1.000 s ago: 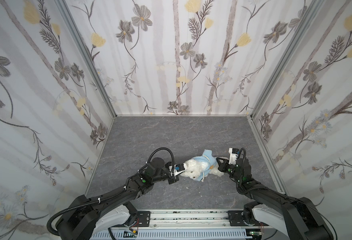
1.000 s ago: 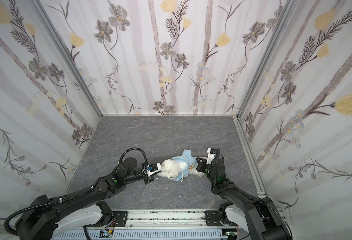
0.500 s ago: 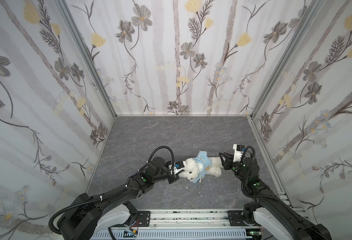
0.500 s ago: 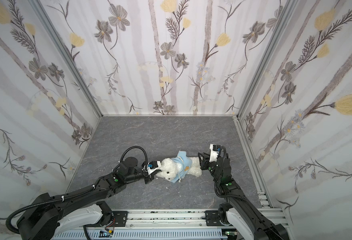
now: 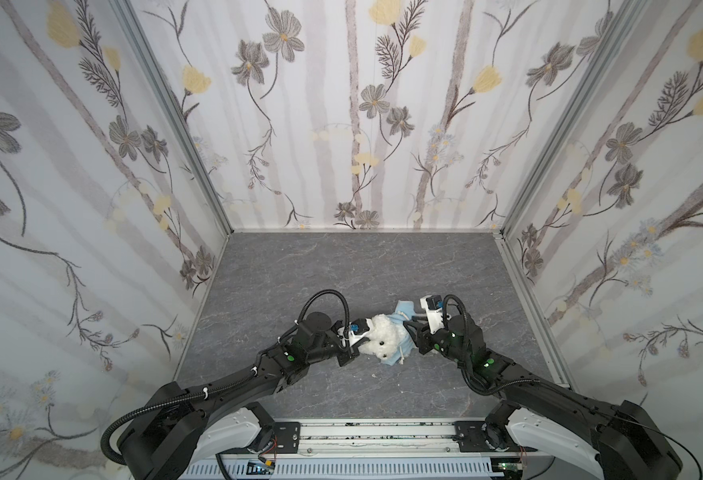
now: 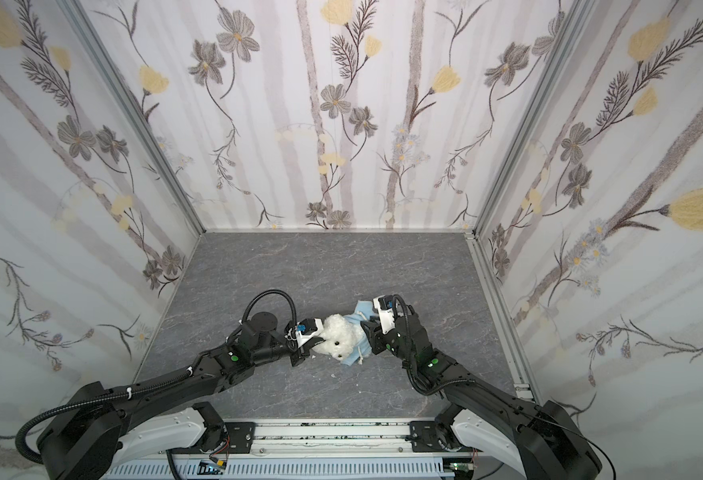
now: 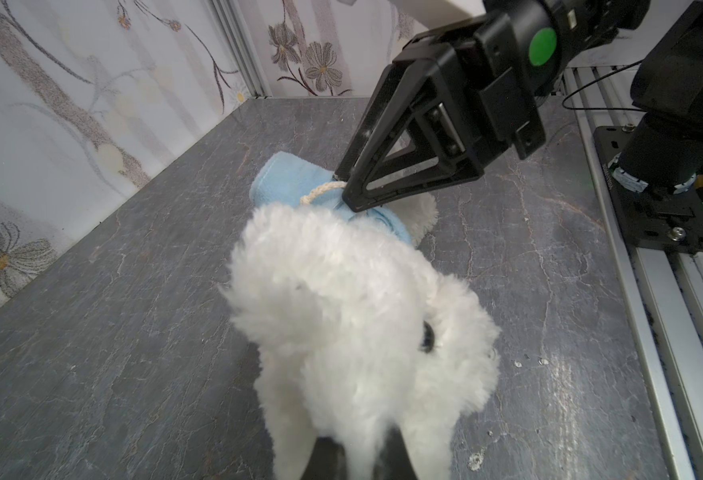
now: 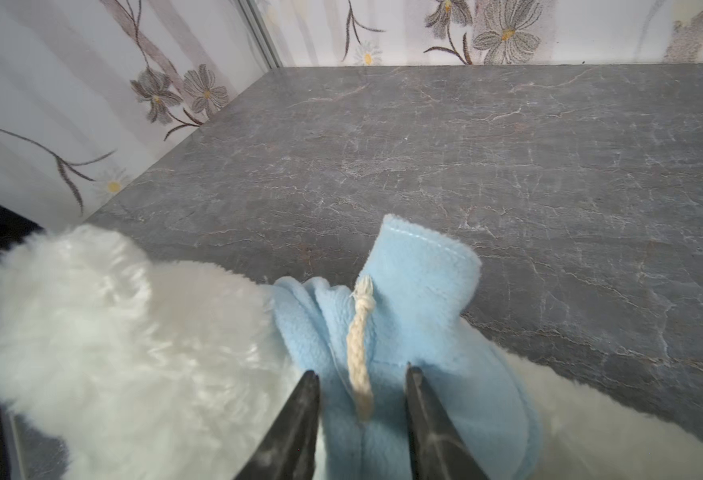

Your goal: Dress the teddy bear

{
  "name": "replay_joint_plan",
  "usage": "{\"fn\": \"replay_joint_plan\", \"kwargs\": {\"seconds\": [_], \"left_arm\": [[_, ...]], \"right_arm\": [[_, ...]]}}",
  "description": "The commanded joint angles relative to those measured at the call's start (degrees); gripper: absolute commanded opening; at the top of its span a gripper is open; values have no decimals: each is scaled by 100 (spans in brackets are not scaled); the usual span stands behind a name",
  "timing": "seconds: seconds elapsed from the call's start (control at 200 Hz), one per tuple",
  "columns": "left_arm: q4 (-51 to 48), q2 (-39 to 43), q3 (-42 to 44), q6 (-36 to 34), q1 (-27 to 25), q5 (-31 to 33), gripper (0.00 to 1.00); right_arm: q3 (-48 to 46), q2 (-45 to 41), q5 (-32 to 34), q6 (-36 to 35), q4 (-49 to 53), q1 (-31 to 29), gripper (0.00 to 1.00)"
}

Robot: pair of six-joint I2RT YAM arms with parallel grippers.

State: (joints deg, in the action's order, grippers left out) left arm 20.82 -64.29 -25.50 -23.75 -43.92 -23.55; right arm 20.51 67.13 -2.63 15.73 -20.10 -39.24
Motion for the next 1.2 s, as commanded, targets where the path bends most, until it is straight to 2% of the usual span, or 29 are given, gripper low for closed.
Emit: {"fn": "replay_joint_plan", "kwargs": {"seconds": [0.0, 0.295, 0.38, 0.425, 0.59, 0.834, 0.994, 1.109, 1.194], "left_arm": [[133, 22, -50, 10, -11, -20, 0], [133, -20, -103, 63, -11, 34, 0], [133, -49, -124, 96, -11, 41, 0], [132, -65, -139, 122, -10, 52, 0], [142, -114, -201, 325, -28, 245, 0], [159, -337, -447, 1102, -199, 855, 0], [203, -435, -608, 1802, -213, 982, 0], [264, -381, -598, 2353, -97, 1049, 0], [260, -298, -559, 2914, 123, 986, 0]], "right_arm": [[36, 144, 337, -115, -30, -104, 37], [-31, 318, 437, 26, -358, -476, 36], [-96, 359, 551, 54, -415, -538, 33], [-121, 392, 586, 76, -453, -556, 28], [-142, 381, 360, 344, -902, -593, 0], [-117, 563, -565, 1465, -2218, -623, 0], [-64, 968, -644, 1753, -2456, -717, 0], [-165, 718, -395, 1655, -1883, -453, 22], [-182, 184, -413, 1340, -1275, -134, 32]]}}
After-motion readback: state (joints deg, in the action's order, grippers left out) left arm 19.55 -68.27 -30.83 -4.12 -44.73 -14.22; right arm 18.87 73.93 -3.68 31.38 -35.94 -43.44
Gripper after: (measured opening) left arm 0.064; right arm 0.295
